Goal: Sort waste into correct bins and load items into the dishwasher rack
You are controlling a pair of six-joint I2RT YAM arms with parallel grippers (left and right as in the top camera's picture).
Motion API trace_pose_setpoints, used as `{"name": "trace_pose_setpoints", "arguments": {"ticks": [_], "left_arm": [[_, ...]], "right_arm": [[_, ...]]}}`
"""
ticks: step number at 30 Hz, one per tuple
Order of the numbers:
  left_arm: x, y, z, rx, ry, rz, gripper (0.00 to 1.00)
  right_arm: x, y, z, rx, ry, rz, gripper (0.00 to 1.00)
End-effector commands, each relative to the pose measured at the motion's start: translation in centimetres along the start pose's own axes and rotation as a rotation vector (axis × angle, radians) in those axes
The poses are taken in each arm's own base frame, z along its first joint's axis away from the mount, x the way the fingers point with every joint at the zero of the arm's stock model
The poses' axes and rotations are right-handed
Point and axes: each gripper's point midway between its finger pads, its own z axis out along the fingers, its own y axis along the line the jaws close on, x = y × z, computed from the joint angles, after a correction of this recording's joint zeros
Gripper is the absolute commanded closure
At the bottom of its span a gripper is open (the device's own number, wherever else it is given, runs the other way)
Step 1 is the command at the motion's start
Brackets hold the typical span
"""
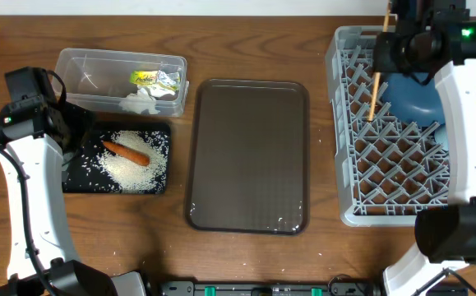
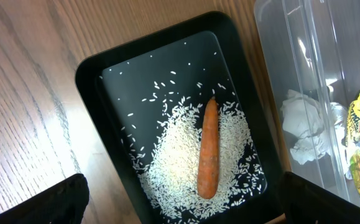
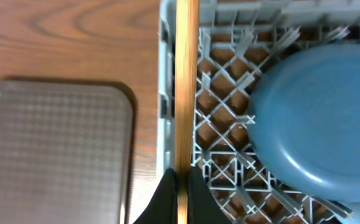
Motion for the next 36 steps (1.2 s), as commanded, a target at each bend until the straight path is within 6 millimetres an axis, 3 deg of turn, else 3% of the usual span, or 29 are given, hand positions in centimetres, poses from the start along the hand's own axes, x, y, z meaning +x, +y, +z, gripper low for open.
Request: {"name": "trace_pose_setpoints", "arguments": {"ticks": [1,8,11,15,16,18,23,29,33,36], "left_arm": [[-0.1,0.3,0.2,-0.018,-0.001,0.000,0.02],[-0.1,0.3,0.2,-0.019,-0.002,0.000,0.02],[-0.1,0.3,0.2,-0.018,-0.001,0.000,0.02],[-0.1,0.3,0.2,-0.018,-0.001,0.000,0.02],[-0.1,0.3,0.2,-0.018,-0.001,0.000,0.02],[-0.1,0.3,0.2,-0.018,-0.001,0.000,0.02],[-0.1,0.3,0.2,-0.018,-0.001,0.000,0.02],[-0.1,0.3,0.2,-0.018,-0.001,0.000,0.02],[-0.1,0.3,0.2,-0.018,-0.001,0.000,0.02],[-0.1,0.3,0.2,-0.018,-0.001,0.000,0.02]], "right_arm": [[2.0,-0.7,4.3,0.002,0.099,-0.044,0.99],[3.4,-0.6,8.9,-0.014,0.176,-0.041,0.98],[4.0,-0.2,10.0,-0.029,0.206,-0.044,0.84],[4.3,0.2,10.1,-0.031,0.218,-0.043,0.34],[4.4,0.3,9.9,-0.032,0.221,-0.041,0.27],[4.5,0.4,9.4,-0.030,0.225,-0.027,0.24],[4.6,0.7,6.3,-0.028,0.215,0.045,0.25],[5.1,2.5,-1.1,-0.095,0.166,0.080,0.30],[6.6,3.6,-5.9,-0.108,0.131,0.070,0.32],[8.6,4.9,-8.1,-0.123,0.111,0.032,0.34]]}}
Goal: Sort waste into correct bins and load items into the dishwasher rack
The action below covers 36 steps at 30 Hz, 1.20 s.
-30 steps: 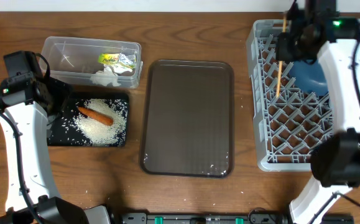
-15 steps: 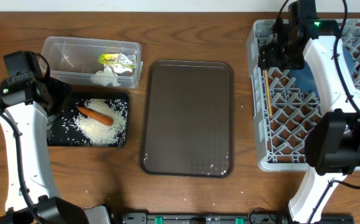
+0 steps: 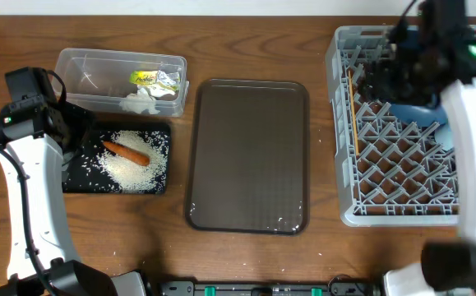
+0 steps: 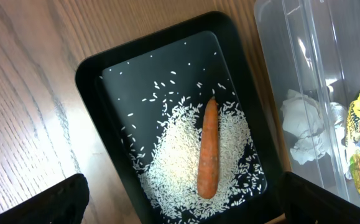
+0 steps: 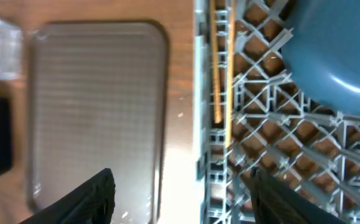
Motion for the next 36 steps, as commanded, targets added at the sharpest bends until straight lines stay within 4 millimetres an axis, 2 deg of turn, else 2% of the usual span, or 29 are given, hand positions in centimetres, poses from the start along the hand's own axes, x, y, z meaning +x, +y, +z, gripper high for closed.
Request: {"name": "trace_pose_setpoints", "arguments": {"ticks": [1,4,5,6,9,12,20,23,30,36], "left_arm": [[-0.1,0.3,0.2,-0.019,-0.001,0.000,0.02],[-0.1,0.3,0.2,-0.019,-0.001,0.000,0.02],[-0.1,0.3,0.2,-0.019,-0.001,0.000,0.02],[-0.1,0.3,0.2,-0.019,-0.001,0.000,0.02],[-0.1,0.3,0.2,-0.019,-0.001,0.000,0.02],[-0.1,0.3,0.2,-0.019,-0.001,0.000,0.02],[-0.1,0.3,0.2,-0.019,-0.001,0.000,0.02],[-0.1,0.3,0.2,-0.019,-0.001,0.000,0.02],[-0.1,0.3,0.2,-0.019,-0.001,0.000,0.02],[-0.1,0.3,0.2,-0.019,-0.001,0.000,0.02]], "right_arm": [[3.4,2.5,-1.9,-0.037,-0.008,-0.047,0.34],[6.2,4.0,-2.8,-0.064,-0.065,-0.112,0.35],[6.9,4.5,-3.0,-0.081,-0.093,-0.127,0.22],[7.5,4.9,-3.0,-0.096,-0.121,-0.147,0.01],[9.6,5.5,-2.8,-0.125,-0.164,-0.191,0.01],[12.1,4.7,-2.1,-0.122,-0.136,-0.192,0.01],[16.4,3.1,-0.8,-0.083,0.007,-0.175,0.01],[17.0,2.8,-0.8,-0.071,0.032,-0.174,0.01],[16.2,3.2,-0.5,-0.083,-0.007,-0.281,0.01],[14.3,4.0,1.8,-0.121,-0.167,-0.372,0.01]]}}
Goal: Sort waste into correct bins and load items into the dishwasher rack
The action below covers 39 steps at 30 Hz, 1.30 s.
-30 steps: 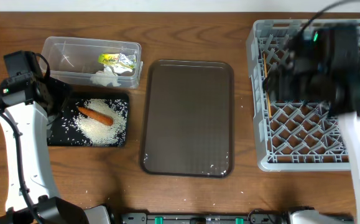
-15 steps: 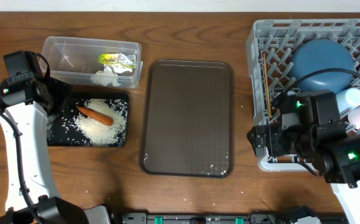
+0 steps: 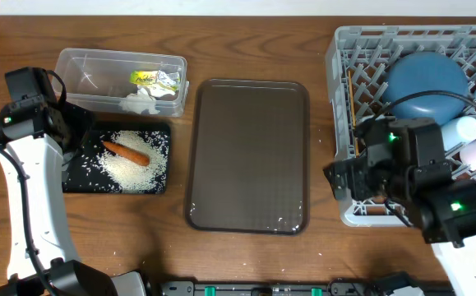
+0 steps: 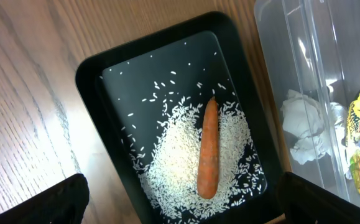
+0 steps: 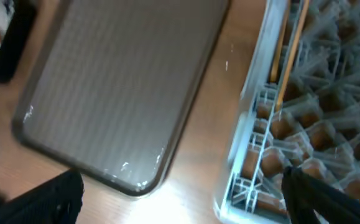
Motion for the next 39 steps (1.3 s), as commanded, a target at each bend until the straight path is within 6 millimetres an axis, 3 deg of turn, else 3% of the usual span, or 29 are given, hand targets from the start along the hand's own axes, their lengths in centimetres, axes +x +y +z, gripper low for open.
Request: {"name": "trace_pose_setpoints", "arguments": {"ticks": [1,8,15,19,24,35,39], "left_arm": [[-0.1,0.3,0.2,-0.018,-0.001,0.000,0.02],[-0.1,0.3,0.2,-0.018,-0.001,0.000,0.02],[-0.1,0.3,0.2,-0.018,-0.001,0.000,0.02],[-0.1,0.3,0.2,-0.018,-0.001,0.000,0.02],[-0.1,0.3,0.2,-0.018,-0.001,0.000,0.02],[-0.1,0.3,0.2,-0.018,-0.001,0.000,0.02],[-0.1,0.3,0.2,-0.018,-0.001,0.000,0.02]], "right_arm": [[0.8,0.2,1.6,-0.016,-0.062,-0.094,0.01],[0.3,0.0,3.7,-0.061,-0.446,-0.151,0.01],[0.9,-0.2,3.1,-0.054,-0.825,-0.217,0.01],[1.8,-1.0,2.8,-0.034,-0.944,-0.213,0.01],[2.2,-2.0,2.4,0.002,-0.956,-0.195,0.01],[4.6,-6.4,3.2,0.165,-0.870,-0.086,0.02],[4.4,-7.1,2.3,0.216,-0.900,-0.083,0.01]]}}
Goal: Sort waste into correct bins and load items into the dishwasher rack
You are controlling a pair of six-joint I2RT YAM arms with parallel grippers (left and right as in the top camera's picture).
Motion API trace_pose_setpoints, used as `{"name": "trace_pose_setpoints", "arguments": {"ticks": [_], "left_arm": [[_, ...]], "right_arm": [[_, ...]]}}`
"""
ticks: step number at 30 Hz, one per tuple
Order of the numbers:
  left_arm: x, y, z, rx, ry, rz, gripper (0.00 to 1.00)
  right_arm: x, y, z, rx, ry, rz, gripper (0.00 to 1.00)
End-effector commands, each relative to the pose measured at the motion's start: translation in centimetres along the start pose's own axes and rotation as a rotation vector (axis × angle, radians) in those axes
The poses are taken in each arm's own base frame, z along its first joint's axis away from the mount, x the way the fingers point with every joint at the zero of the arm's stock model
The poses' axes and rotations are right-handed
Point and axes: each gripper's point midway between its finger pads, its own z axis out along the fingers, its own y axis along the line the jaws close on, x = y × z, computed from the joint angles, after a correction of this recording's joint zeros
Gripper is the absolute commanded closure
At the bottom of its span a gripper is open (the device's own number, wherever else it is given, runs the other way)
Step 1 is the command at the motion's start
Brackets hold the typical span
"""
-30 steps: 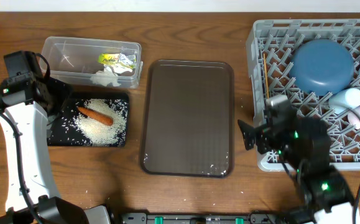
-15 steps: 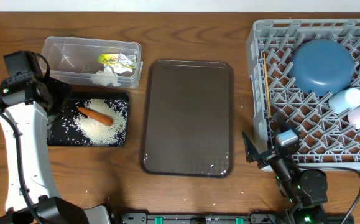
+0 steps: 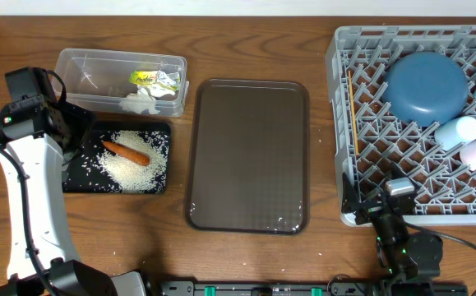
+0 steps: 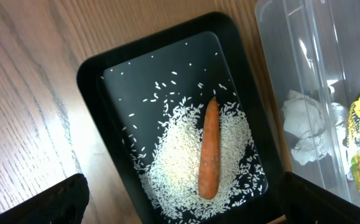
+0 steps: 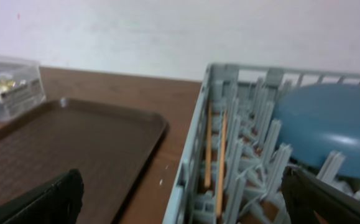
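Observation:
Two wooden chopsticks (image 3: 350,108) lie side by side in the left column of the grey dishwasher rack (image 3: 334,49), also seen as chopsticks (image 5: 216,155) in the right wrist view. The rack also holds a blue bowl (image 3: 427,76) and two pale cups (image 3: 457,131). My right gripper (image 5: 186,208) is open and empty, low at the table's front edge by the rack's front left corner. My left gripper (image 4: 180,211) hangs open above the black tray (image 4: 89,68), which holds rice and a carrot (image 4: 209,149).
A brown serving tray (image 3: 248,156) lies in the middle with nothing on it. The clear bin (image 3: 90,70) at the back left holds a yellow wrapper (image 3: 154,80) and crumpled tissue (image 3: 141,99). A few rice grains lie on the table near the front left.
My right arm has gone from above the rack's front left corner down to the table's front edge, and its camera now looks level across the table. The left arm has not moved.
My right gripper was shut on a chopstick held upright over the rack's left side. Then it was open, with two chopsticks lying in the rack's left column. It then stood over the rack's front corner and is now low at the front edge.

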Motion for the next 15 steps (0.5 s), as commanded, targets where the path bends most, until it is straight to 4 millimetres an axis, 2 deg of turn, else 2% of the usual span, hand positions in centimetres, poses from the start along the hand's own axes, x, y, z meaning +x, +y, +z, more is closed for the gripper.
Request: {"name": "trace_pose_setpoints", "arguments": {"ticks": [1,15], "left_arm": [[-0.10,0.29,0.21,-0.016,0.001,0.000,0.02],[-0.09,0.29,0.21,-0.016,0.001,0.000,0.02]], "right_arm": [[-0.14,-1.21,-0.16,0.062,-0.008,-0.012,0.01],[-0.14,-1.71,-0.22,0.083,-0.008,-0.010,0.01]]}}
